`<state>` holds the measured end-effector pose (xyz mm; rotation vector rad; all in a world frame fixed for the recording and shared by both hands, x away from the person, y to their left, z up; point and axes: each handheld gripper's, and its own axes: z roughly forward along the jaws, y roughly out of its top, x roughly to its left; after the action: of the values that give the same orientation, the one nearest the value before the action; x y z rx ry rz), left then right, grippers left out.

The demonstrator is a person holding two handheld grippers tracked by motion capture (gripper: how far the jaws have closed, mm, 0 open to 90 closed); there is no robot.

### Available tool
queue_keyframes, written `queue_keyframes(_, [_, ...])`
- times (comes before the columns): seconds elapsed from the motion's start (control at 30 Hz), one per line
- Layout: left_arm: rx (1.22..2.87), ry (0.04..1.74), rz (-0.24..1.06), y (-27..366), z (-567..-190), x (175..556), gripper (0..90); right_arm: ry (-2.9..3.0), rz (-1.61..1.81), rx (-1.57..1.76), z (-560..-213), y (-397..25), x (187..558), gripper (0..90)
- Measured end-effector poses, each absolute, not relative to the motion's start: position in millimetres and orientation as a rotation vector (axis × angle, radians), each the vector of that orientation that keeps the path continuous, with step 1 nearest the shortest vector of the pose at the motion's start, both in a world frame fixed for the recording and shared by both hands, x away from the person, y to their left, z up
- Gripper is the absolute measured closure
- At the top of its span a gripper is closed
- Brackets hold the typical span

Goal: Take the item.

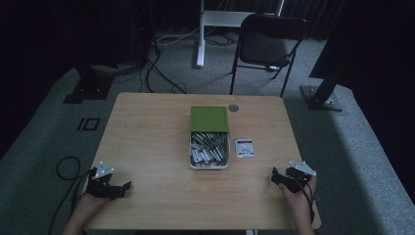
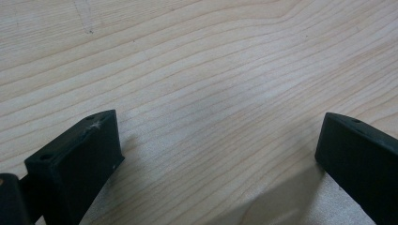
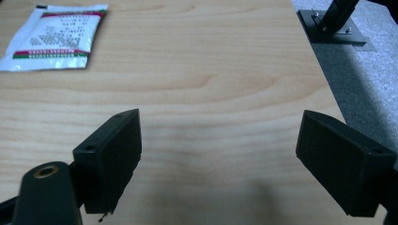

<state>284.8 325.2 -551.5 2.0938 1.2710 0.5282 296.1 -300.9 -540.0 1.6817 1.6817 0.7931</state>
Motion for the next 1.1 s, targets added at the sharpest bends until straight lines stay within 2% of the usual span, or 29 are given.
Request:
queue_keyframes(0.47, [2.094, 1.271, 0.528, 325, -552, 285, 1.4, 1.706, 0.704, 1.718, -556, -308, 279, 14.3])
queue_keyframes(1.1, [2.094, 1.271, 0.529, 325, -552, 285, 1.4, 1.716, 0.764, 1.775, -558, -318, 272, 12.4])
